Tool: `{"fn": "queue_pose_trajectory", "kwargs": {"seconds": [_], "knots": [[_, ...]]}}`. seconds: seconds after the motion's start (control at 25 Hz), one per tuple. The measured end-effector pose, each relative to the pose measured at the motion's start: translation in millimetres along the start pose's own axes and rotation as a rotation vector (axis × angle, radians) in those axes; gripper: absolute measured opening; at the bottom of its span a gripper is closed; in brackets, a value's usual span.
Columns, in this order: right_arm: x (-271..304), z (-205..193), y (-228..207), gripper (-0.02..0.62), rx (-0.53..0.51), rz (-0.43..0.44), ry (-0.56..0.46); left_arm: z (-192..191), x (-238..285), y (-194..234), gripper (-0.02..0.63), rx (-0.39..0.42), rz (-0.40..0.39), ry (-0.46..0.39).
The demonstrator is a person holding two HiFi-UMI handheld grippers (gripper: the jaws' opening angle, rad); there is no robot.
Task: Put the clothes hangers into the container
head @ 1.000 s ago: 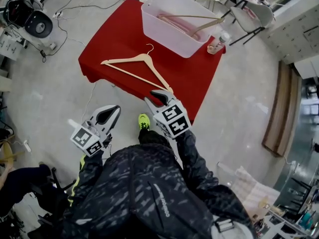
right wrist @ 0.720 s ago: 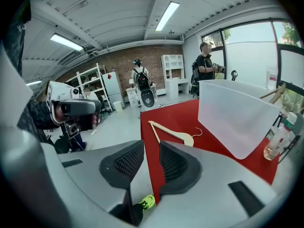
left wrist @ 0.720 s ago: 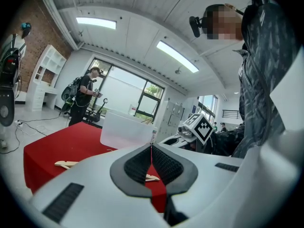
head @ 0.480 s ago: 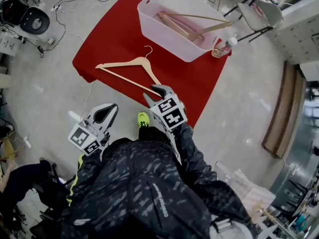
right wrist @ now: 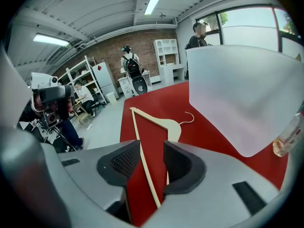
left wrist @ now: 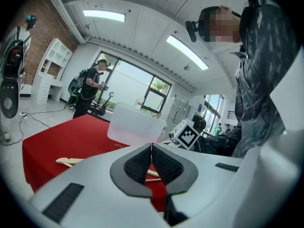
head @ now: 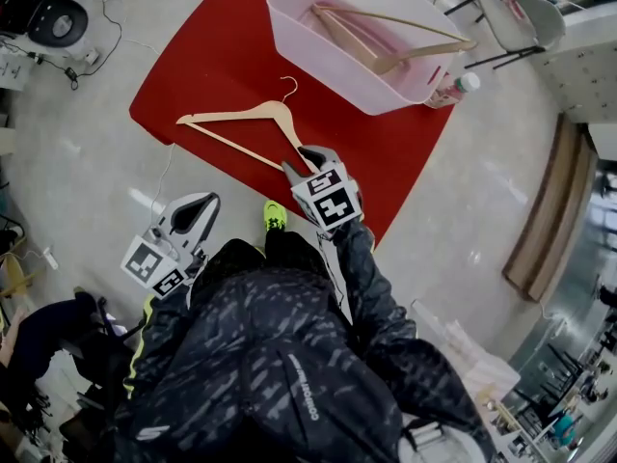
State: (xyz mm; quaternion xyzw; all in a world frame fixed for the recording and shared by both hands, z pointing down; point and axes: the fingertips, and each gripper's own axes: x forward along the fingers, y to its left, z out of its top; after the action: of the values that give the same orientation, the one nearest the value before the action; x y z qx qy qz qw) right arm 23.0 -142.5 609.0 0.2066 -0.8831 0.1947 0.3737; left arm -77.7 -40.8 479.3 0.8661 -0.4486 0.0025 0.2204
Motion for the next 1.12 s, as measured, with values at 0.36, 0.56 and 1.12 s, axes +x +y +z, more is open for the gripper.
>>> {"fn": "queue_pose_trajectory", "kwargs": {"seconds": [0.36,0.56,1.12], "knots": [[42,-10,-27,0.164,0.024,-0.001,0.075,-8,-1,20,0.012,-0.033,0.028,0.040],[65,-9,-37,0.184,0.041,-0.007,0.093,-8,-1,38,0.012,-0.043,0.039,0.040],[114,-11,-68,0.216,0.072,-0.117,0.221,0,15,94,0.012,-0.089,-0.027,0.087]]}}
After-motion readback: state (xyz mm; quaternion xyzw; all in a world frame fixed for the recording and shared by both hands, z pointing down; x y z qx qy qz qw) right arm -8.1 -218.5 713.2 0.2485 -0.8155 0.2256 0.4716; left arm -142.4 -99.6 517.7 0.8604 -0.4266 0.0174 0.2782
